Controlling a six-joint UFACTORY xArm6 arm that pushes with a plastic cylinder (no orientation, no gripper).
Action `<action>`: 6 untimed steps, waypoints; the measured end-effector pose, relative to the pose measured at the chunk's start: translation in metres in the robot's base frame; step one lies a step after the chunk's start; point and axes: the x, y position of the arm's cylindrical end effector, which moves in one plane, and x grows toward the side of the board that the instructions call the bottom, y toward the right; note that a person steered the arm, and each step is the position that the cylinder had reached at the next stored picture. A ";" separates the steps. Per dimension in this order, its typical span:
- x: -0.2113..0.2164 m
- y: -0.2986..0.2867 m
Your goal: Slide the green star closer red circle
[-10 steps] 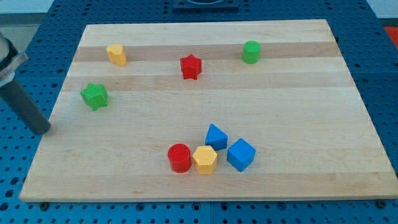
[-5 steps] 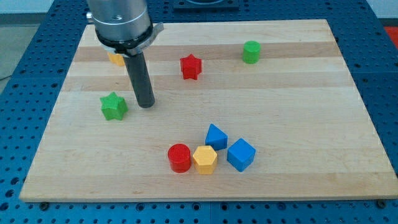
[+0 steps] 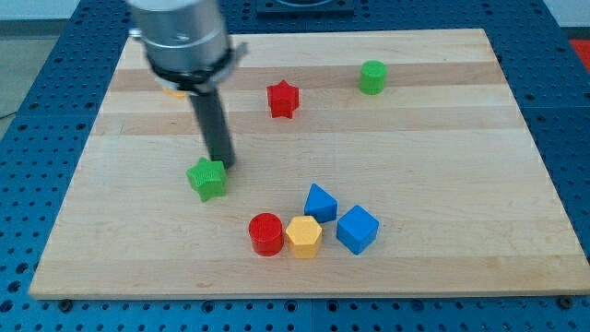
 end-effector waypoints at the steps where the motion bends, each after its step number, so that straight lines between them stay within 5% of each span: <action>1: -0.001 -0.050; 3: -0.003 -0.160; 6: 0.019 -0.012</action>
